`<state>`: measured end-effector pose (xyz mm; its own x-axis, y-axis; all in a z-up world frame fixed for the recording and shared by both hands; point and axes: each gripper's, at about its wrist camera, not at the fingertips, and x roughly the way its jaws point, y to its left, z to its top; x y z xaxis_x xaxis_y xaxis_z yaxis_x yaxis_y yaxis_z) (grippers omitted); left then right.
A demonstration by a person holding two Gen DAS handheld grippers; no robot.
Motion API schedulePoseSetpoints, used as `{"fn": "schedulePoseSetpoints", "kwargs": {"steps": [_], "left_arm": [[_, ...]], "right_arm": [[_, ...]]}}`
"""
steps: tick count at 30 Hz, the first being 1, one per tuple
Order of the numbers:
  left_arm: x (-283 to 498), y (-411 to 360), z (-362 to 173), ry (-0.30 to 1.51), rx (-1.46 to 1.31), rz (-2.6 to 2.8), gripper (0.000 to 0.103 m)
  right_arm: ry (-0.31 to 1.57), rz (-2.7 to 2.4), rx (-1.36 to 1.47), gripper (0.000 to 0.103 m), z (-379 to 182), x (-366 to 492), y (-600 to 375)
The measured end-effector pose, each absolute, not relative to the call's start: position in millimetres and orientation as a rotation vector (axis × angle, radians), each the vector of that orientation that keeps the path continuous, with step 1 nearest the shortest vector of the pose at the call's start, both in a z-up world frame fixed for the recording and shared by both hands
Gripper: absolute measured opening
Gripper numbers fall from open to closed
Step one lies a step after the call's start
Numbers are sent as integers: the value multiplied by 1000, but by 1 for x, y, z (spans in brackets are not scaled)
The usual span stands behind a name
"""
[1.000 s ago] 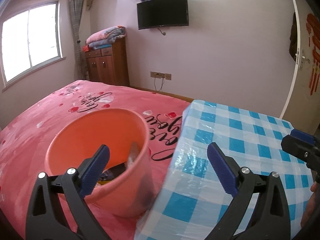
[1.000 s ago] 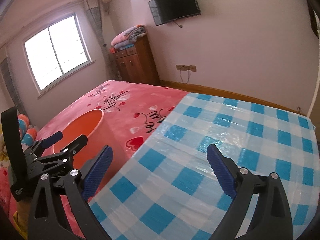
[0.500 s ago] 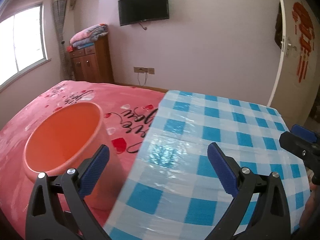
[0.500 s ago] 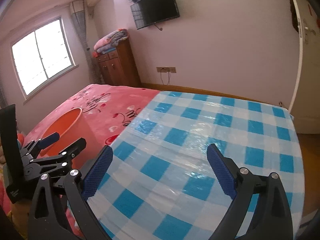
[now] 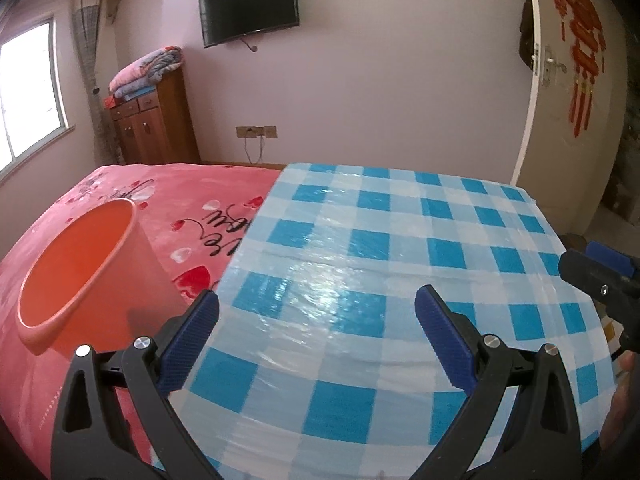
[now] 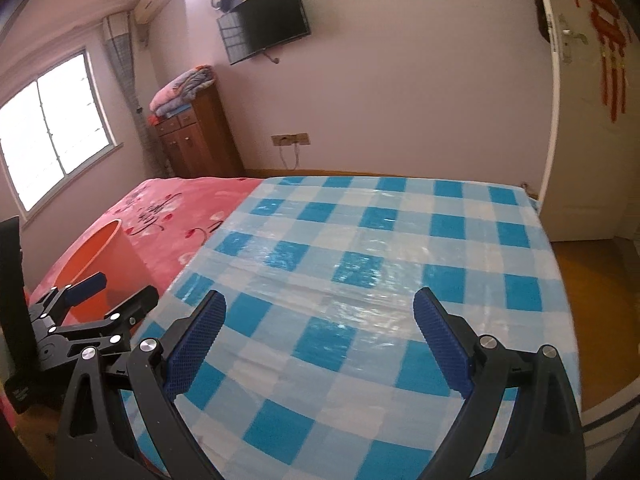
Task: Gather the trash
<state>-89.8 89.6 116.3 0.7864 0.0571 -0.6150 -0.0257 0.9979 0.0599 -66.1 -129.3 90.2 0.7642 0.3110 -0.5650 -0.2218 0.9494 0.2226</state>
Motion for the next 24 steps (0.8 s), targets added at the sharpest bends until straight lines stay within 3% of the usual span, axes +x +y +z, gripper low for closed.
{"fn": "schedulePoseSetpoints", "kwargs": {"steps": [24], "left_arm": [[-95, 12, 92, 697, 128, -68, 99]], "right_arm": [[651, 112, 188, 94, 56, -98, -212]]}}
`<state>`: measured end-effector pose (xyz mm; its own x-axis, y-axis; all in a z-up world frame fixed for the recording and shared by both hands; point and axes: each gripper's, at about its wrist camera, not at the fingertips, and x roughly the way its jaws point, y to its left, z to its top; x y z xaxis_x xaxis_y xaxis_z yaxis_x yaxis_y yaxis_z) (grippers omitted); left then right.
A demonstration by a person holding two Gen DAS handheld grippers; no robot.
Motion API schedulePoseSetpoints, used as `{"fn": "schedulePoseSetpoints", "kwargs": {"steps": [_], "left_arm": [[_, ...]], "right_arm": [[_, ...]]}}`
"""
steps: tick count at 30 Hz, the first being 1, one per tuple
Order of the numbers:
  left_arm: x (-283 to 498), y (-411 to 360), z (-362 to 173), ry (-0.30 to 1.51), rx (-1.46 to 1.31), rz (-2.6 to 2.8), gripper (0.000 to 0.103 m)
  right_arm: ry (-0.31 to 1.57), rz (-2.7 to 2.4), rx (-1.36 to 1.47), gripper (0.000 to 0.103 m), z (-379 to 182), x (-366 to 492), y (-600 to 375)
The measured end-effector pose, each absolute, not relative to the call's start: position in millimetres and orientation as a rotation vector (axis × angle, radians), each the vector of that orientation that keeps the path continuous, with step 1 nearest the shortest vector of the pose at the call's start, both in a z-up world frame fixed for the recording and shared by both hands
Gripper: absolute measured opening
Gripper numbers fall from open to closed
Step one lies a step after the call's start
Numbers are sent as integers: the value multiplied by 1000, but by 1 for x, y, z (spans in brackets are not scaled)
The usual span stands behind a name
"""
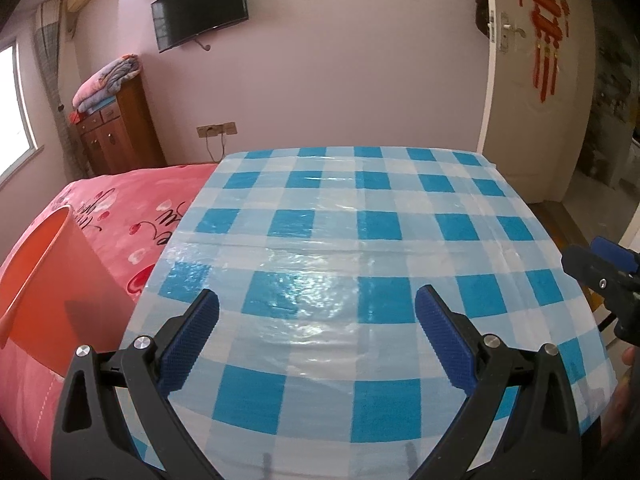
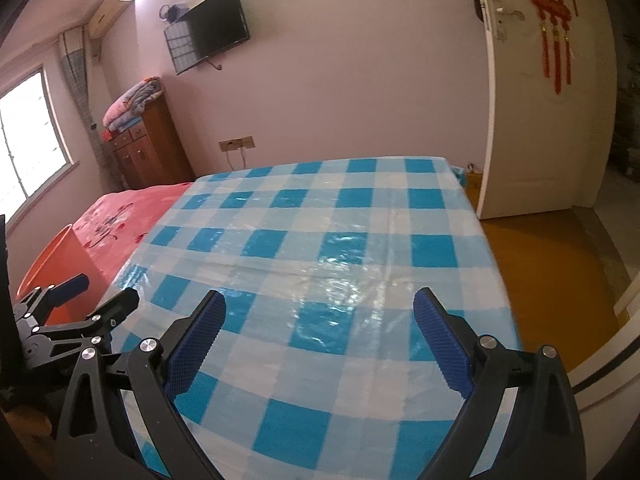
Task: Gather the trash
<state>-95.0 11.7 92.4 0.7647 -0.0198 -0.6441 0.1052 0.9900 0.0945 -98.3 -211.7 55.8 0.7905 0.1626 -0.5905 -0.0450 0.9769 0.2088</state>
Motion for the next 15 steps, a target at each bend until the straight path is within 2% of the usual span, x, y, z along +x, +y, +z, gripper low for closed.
{"fn": "schedulePoseSetpoints", "kwargs": {"steps": [15], "left_arm": [[-101, -31, 76, 719, 161, -164, 99]], "right_arm": [[658, -10, 161, 94, 33, -118, -243]]}}
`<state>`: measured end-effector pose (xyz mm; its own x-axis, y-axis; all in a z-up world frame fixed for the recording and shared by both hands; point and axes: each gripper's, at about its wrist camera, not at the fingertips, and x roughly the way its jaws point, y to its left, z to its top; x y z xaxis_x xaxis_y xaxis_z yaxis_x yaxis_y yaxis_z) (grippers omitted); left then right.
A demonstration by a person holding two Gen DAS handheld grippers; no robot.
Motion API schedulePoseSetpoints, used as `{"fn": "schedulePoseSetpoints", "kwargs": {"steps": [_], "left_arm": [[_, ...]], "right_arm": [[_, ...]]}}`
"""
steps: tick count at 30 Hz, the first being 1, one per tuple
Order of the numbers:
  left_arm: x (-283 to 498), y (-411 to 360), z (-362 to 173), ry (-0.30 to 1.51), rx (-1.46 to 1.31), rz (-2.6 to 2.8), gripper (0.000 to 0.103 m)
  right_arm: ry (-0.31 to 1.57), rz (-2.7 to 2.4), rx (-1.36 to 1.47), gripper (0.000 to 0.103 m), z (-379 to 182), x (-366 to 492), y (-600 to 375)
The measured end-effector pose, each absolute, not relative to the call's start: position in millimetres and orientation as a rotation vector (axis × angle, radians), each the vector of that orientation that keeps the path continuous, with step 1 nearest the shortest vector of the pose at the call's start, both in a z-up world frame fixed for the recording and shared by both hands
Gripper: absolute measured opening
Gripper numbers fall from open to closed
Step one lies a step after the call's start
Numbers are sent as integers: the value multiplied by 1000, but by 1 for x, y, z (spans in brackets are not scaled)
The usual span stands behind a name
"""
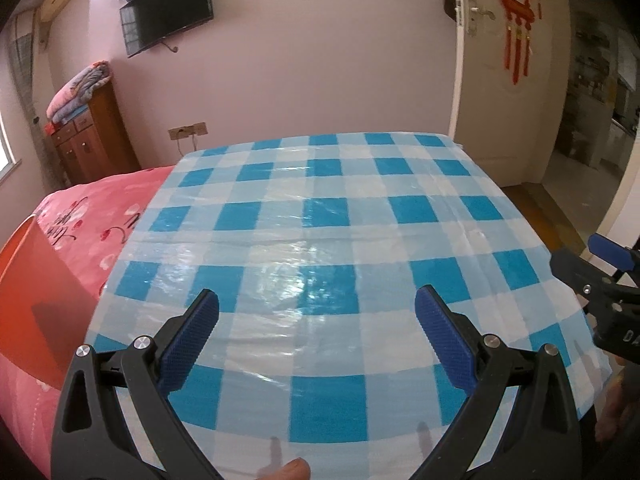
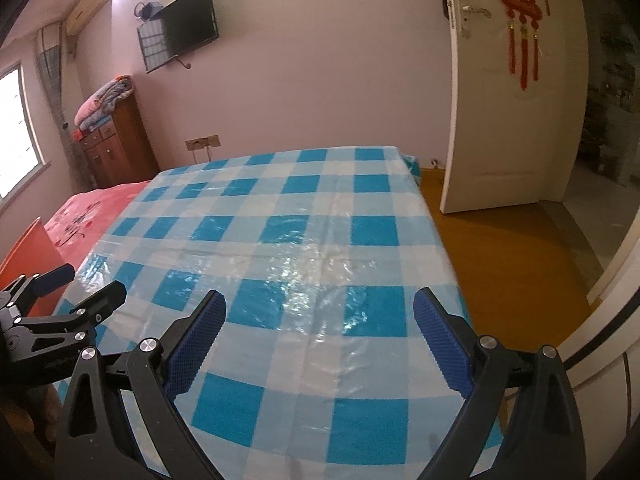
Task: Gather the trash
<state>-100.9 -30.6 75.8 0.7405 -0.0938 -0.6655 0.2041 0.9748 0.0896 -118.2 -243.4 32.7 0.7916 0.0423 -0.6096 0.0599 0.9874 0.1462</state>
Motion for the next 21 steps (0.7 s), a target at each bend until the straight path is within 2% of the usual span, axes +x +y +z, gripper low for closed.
{"fn": "schedulePoseSetpoints", "kwargs": {"steps": [21], "left_arm": [[-94, -46, 51, 769, 179, -188, 99]], "right_arm": [[688, -54, 113, 94, 12, -115, -244]]}}
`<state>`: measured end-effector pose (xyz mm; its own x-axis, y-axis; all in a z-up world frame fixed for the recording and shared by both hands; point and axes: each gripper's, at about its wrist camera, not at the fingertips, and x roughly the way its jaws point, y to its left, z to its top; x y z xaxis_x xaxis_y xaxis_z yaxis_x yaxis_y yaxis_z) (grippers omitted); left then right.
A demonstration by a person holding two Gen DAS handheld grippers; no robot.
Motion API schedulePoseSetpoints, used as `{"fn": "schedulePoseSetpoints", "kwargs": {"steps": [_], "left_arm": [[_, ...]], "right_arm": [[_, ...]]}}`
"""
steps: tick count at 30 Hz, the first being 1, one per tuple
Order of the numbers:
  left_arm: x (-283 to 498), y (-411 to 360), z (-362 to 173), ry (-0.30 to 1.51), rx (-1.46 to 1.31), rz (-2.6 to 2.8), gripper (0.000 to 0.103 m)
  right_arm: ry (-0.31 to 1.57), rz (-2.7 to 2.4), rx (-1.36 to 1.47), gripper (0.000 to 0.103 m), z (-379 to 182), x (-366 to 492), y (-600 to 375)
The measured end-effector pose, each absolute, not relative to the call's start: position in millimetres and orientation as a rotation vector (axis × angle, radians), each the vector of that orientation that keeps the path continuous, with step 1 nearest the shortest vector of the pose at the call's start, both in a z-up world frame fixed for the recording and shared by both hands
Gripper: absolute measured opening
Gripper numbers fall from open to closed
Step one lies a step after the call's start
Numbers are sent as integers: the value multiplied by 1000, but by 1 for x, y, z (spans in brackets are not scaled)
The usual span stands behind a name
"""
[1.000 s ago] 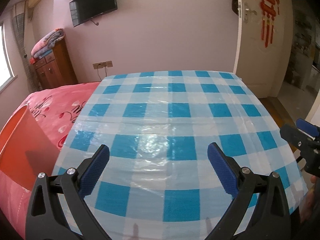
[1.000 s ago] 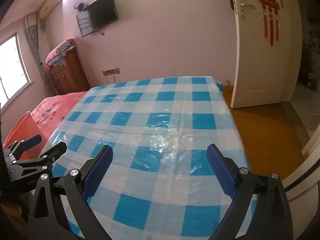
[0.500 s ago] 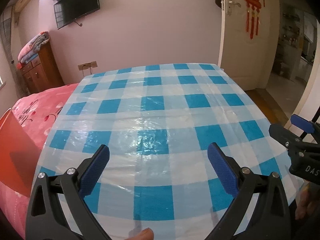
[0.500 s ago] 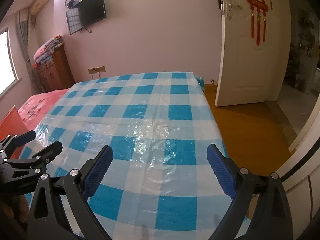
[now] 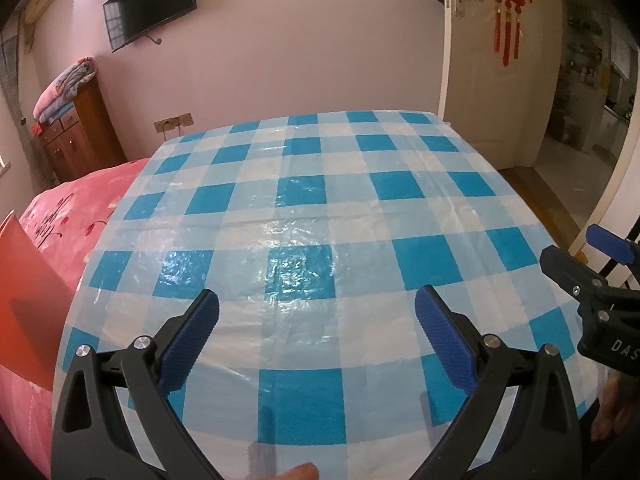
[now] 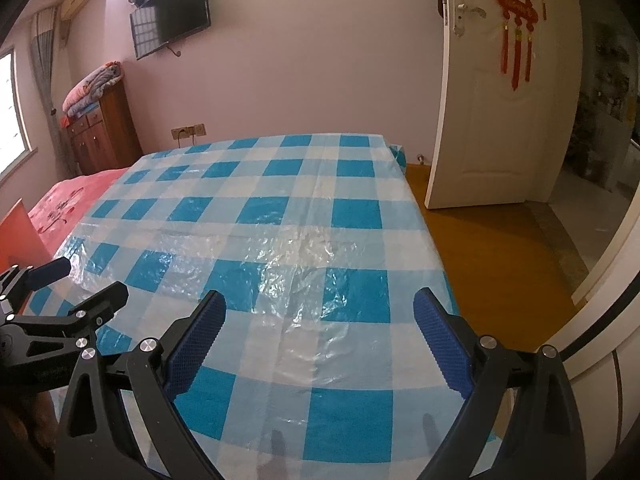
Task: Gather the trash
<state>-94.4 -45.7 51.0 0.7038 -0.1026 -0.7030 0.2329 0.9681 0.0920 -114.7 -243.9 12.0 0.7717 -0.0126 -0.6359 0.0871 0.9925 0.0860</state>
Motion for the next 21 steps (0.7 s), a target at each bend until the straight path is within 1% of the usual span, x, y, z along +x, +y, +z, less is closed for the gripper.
{"fn": "schedulePoseSetpoints", "kwargs": {"steps": [12, 21], "left_arm": [[-62, -42, 27, 838, 158, -134, 99], [-11, -28, 8, 909, 134, 22, 99]], "right_arm": [[749, -51, 119, 94, -4, -84, -241], [858, -48, 108, 94, -24, -27, -225]]}}
